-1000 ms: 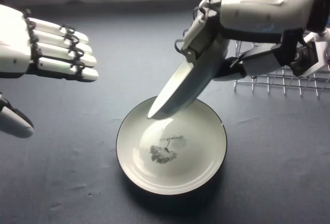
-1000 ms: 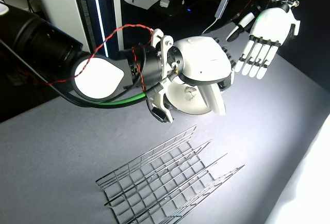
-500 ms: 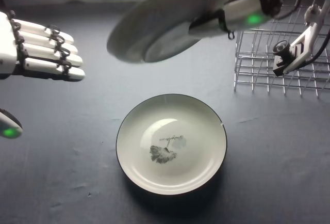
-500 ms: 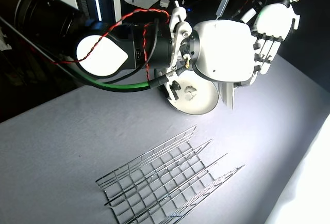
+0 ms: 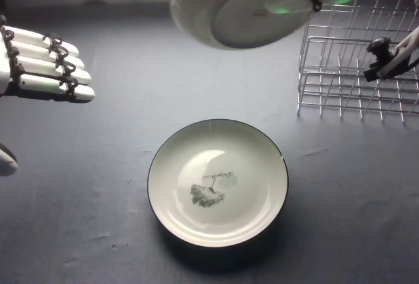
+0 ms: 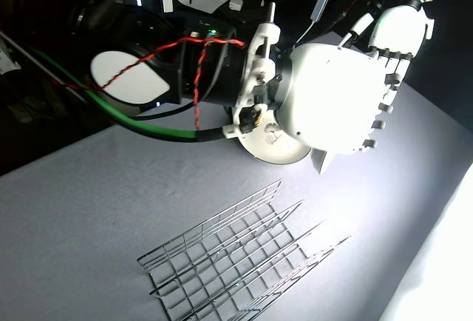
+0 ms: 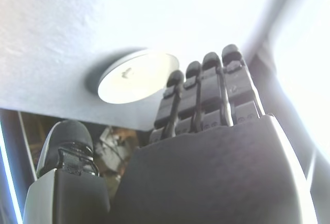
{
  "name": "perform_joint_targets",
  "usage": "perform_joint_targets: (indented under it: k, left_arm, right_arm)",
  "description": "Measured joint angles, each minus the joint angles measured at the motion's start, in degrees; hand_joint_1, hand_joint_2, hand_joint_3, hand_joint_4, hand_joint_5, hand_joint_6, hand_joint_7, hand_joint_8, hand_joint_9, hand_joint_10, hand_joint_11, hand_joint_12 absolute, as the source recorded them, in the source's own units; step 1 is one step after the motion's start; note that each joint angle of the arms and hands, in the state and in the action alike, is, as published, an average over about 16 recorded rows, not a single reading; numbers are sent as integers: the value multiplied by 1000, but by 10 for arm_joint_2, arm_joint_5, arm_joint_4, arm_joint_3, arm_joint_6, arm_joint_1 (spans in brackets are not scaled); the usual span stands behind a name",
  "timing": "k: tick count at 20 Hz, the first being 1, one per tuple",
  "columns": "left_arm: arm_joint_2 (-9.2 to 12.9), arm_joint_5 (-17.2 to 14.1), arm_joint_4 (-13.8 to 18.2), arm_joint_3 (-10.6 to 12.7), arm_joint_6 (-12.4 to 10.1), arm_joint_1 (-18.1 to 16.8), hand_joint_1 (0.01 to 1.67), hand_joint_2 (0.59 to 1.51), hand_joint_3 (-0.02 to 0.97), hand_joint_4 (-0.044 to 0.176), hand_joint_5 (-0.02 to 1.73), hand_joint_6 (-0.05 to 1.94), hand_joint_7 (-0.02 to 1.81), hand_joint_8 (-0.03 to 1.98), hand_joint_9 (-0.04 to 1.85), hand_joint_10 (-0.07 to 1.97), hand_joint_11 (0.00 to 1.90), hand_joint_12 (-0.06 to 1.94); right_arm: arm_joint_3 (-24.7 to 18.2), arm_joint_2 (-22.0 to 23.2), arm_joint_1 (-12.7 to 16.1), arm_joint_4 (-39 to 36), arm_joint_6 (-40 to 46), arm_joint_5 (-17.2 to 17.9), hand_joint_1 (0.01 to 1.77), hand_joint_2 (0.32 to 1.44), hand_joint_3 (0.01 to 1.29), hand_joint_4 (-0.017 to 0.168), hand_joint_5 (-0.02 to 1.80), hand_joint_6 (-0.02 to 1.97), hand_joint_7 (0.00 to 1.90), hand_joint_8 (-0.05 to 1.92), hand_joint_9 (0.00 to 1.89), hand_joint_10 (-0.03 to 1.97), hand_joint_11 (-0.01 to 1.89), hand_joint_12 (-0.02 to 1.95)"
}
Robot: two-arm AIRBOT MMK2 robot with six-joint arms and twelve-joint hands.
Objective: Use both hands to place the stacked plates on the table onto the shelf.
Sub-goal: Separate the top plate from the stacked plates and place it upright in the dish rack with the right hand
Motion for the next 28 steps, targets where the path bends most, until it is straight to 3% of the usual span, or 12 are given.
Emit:
perform_joint_targets:
  k: [16,21,28]
  left_arm:
    - [-14,26,-16,-24,34,4,13,1121,15,1,48,4,29,6,16,9,18,7]
    - [-28,27,-18,-34,39,7,14,1121,15,1,39,4,24,6,17,9,18,7]
    - [-52,32,-31,-38,41,25,14,1122,16,0,34,4,21,5,17,9,18,7]
  right_arm:
    - [8,67,-1,38,-2,-18,1305,993,15,23,1000,910,1092,789,1156,553,930,1337]
    - [17,84,-22,40,-2,-14,1304,993,14,23,1001,910,1087,791,1161,532,926,1324]
    - [44,96,-75,45,-1,6,1302,993,14,26,1002,909,1102,761,1185,507,929,1319]
